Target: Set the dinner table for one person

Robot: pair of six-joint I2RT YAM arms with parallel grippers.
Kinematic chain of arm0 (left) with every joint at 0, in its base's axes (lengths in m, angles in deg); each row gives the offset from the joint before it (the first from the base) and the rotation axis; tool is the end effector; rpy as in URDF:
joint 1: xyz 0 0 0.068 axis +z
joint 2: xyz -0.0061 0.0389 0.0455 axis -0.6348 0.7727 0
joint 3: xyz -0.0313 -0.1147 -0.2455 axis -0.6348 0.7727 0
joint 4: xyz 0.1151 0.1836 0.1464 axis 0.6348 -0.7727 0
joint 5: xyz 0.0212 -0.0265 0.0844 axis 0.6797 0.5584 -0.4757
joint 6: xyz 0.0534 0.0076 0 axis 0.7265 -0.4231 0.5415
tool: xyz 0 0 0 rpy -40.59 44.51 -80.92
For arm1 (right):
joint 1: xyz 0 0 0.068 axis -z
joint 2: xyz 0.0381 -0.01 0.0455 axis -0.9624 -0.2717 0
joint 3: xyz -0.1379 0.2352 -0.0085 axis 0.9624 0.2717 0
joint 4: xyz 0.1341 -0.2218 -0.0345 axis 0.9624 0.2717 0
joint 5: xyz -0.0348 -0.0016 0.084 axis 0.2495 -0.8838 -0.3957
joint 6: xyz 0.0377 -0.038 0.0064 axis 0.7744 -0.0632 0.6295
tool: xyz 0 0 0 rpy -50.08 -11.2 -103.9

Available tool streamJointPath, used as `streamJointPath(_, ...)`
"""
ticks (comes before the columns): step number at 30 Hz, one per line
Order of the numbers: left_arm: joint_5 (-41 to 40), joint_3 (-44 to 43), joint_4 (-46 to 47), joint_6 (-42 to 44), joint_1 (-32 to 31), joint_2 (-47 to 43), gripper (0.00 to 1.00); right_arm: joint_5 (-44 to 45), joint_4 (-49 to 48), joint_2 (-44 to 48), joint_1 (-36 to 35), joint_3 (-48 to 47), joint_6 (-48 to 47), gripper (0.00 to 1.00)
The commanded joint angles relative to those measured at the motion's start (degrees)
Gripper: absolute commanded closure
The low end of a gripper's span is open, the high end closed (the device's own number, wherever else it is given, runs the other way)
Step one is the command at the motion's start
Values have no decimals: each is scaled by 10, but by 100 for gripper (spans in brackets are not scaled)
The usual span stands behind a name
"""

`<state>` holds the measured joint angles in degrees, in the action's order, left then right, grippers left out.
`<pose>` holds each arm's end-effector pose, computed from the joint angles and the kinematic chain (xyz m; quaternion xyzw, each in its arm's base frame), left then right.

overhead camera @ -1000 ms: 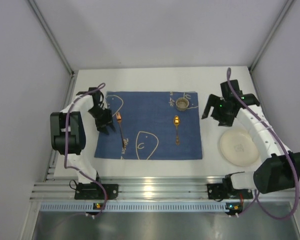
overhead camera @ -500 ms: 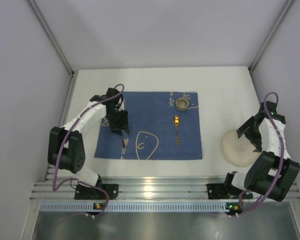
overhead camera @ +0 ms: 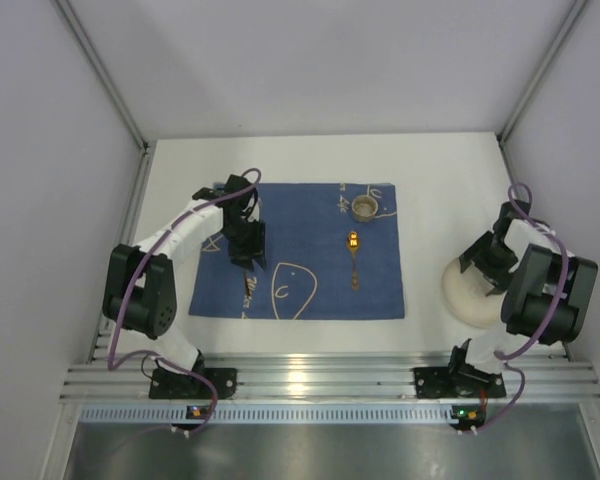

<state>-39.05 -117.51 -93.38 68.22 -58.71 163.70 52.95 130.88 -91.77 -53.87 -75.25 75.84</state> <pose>0.2944 -0.1115 0.2231 -0.0012 0.9882 -0.1411 0.0593 0.2491 -0.0965 0.1653 0.4333 0.8960 -0.0465 0.0854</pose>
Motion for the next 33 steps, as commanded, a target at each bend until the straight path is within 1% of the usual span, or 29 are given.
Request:
streamJointPath(1,1,-4,3,5,0,-18,59,12,-53,-45,-21,-57,17,17)
streamJointPath(4,5,13,10,-4,0,-32,59,6,-56,-118,-44,-108,25,18)
streamJointPath(6,5,21,11,-9,0,-40,60,-11,-63,-145,-63,-145,28,18)
streamJointPath(7,6,23,10,-11,0,-41,60,-43,-82,-155,-68,-158,27,18)
streamJointPath(10,2,21,5,-12,0,-46,60,-89,-91,-187,-87,-215,26,19)
streamJointPath(13,-4,11,-2,-10,0,-45,60,-105,-86,-174,-88,-250,31,19)
streamJointPath(17,-4,6,0,-14,1,-44,61,-133,-70,-109,-87,-273,8,18)
streamJointPath(18,0,7,4,-19,0,-44,62,-129,-61,-94,-83,-276,-6,18)
streamJointPath(19,2,9,7,-21,0,-44,62,-98,-33,-77,-81,-276,-10,18)
streamJointPath(22,4,11,14,-28,-5,-44,62,-43,13,-18,-45,-250,-21,16)
streamJointPath(23,5,12,15,-30,-9,-43,62,-38,18,9,-18,-235,-24,16)
streamJointPath(24,6,12,17,-32,-11,-43,63,-36,23,19,-6,-205,-27,15)
streamJointPath(26,8,14,26,-34,-18,-39,63,-34,34,41,11,-176,-33,15)
streamJointPath(27,8,15,28,-34,-20,-35,65,-31,37,45,19,-149,-34,15)
streamJointPath(30,16,21,38,-36,-25,-28,66,-29,45,55,23,-96,-23,15)
streamJointPath(33,26,21,44,-38,-27,-25,66,-38,25,51,26,-57,-17,14)
